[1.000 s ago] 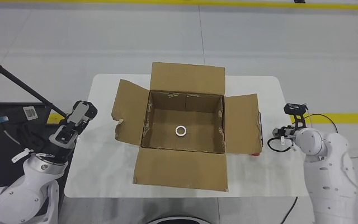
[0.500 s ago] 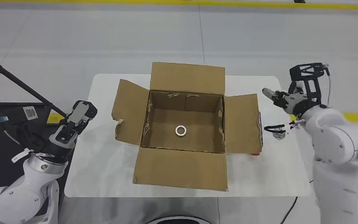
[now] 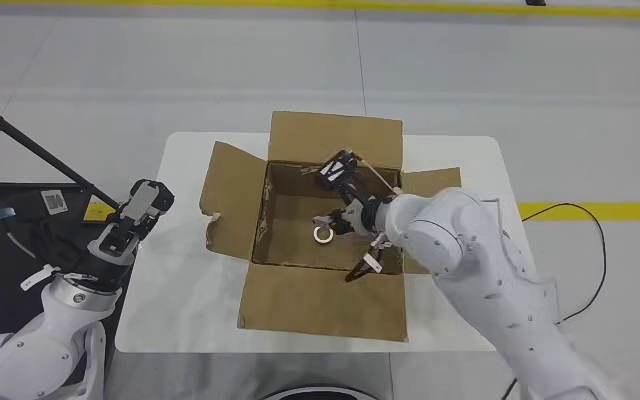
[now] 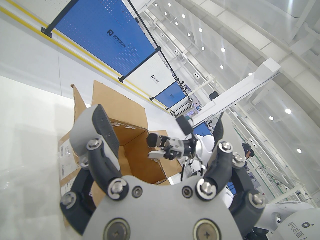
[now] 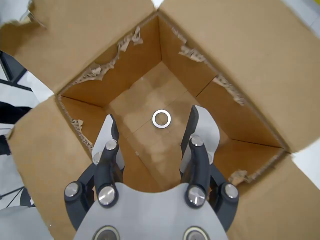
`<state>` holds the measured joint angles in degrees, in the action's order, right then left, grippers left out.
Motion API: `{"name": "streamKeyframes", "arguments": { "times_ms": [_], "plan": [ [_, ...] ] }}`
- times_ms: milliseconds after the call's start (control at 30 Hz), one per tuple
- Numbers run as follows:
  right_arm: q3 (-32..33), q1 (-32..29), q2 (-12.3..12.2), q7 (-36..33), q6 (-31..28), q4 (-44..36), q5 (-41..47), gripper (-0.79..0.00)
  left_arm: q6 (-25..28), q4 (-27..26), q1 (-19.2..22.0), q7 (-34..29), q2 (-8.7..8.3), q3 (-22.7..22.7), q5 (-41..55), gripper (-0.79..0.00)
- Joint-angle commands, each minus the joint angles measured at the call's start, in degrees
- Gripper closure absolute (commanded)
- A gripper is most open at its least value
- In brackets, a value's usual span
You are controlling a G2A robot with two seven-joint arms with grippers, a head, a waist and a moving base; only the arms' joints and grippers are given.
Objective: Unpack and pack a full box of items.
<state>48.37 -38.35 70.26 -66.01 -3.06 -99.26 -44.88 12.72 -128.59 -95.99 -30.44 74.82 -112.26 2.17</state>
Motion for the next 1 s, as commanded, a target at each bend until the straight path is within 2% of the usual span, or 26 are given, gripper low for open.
{"name": "streamKeyframes", "arguments": {
  "times_ms": [0, 267, 333, 367, 467, 700, 833, 967],
  "plan": [
    [-4.07, 2.16, 1.02, -0.3, 0.69, 4.94, -1.26, -0.529, 0.0, 0.0, 0.0, 0.0, 0.0, 0.0, 0.0, -0.785],
    [-13.39, 7.71, 5.34, 2.52, 2.48, 19.45, -2.02, -0.456, 0.0, 0.0, 0.0, 0.0, 0.0, 0.0, 0.0, -0.785],
    [-14.83, 8.73, 6.37, 3.33, 2.96, 22.58, -2.19, -0.44, 0.0, 0.0, 0.0, 0.0, 0.0, 0.0, 0.0, -0.785],
    [-15.37, 9.2, 6.85, 3.84, 2.95, 24.13, -2.07, -0.394, 0.0, 0.0, 0.0, 0.0, 0.0, 0.0, 0.0, -0.785],
    [-17.09, 10.55, 8.2, 4.39, 3.21, 28.29, -2.72, -0.385, 0.0, 0.0, 0.0, 0.0, 0.0, 0.0, 0.0, -0.785],
    [-19.55, 12.58, 10.82, 4.04, 2.37, 34.52, -2.81, -0.36, 0.0, 0.0, 0.0, 0.0, 0.0, 0.0, 0.0, -0.785],
    [-20.28, 13.0, 11.93, 4.07, 2.2, 36.92, -3.1, -0.296, 0.0, 0.0, 0.0, 0.0, 0.0, 0.0, 0.0, -0.785],
    [-20.5, 13.2, 12.81, 3.78, 1.61, 39.17, -2.77, -0.271, 0.0, 0.0, 0.0, 0.0, 0.0, 0.0, 0.0, -0.785]
  ]
}}
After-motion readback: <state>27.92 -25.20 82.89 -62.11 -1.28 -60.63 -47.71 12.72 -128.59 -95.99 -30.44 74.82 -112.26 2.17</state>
